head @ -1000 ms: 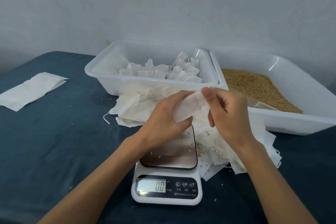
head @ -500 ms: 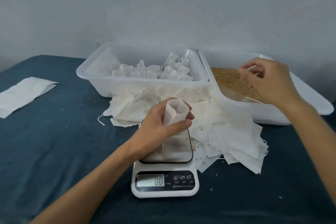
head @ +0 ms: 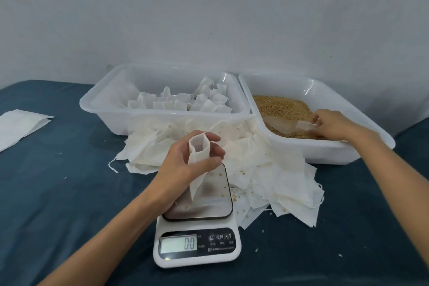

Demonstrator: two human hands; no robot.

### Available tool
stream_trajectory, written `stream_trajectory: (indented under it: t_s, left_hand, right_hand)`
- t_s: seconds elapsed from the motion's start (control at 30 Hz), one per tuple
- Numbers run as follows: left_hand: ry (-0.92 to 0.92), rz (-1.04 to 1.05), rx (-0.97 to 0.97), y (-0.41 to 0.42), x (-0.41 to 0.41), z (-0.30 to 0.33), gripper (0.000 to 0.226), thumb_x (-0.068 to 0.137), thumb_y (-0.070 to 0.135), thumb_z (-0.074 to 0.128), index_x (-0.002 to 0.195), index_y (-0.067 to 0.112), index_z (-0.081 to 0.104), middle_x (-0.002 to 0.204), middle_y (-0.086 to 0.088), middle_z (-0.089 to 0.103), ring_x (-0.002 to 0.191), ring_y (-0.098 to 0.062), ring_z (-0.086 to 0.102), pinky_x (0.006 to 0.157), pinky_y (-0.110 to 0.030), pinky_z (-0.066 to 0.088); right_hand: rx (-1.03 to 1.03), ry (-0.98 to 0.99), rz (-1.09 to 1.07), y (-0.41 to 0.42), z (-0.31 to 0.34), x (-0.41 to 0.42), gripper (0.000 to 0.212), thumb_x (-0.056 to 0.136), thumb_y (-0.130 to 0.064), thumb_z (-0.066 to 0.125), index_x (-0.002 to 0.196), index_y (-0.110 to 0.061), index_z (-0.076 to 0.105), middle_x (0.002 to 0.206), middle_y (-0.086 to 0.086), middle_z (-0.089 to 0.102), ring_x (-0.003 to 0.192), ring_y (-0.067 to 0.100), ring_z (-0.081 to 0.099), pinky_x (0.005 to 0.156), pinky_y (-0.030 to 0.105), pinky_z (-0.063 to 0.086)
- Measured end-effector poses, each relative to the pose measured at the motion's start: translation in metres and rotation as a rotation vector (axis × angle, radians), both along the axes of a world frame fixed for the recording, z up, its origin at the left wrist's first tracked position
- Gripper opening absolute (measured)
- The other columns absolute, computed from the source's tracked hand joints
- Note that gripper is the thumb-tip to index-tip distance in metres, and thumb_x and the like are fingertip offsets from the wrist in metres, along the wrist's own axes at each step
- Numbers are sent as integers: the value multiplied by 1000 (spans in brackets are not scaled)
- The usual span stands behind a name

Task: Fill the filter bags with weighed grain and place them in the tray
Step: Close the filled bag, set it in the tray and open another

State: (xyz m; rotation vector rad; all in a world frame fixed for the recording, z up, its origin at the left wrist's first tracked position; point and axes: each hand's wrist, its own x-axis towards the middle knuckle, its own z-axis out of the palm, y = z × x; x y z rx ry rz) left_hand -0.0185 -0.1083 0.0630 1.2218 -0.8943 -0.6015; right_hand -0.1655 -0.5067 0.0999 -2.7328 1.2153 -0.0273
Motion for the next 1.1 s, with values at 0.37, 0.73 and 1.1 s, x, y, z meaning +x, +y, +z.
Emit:
stream_trajectory:
  t_s: [0.37,0.73,1.1]
  left_hand:
    - [11,5,-4,-1,-2,-1,28,84,14,77,110,20,70,98,-10,75,102,-38,69,90,-34,57]
    - [2,7,5,-1,0,-2,28,83,16,77,109,25,71,99,-9,75,103,-37,69,93,-41,57]
    - [-5,29,-4,0,5,-5,32,84,17,79,114,22,70,100,-9,74,100,-25,71,92,-34,57]
  right_hand:
    - [-364,-3,-144,-14,-4,-9,33,92,-8,63,124,-12,66,113,15,63,103,35,61,76,38,49]
    - [-85,45,122,4,-2,7,35,87,-4,71,119,-18,72,105,7,72,93,25,64,81,36,51]
    - [-331,-80,-32,9,-1,-3,12,90,-10,72,100,-15,68,96,7,69,92,29,61,87,43,46]
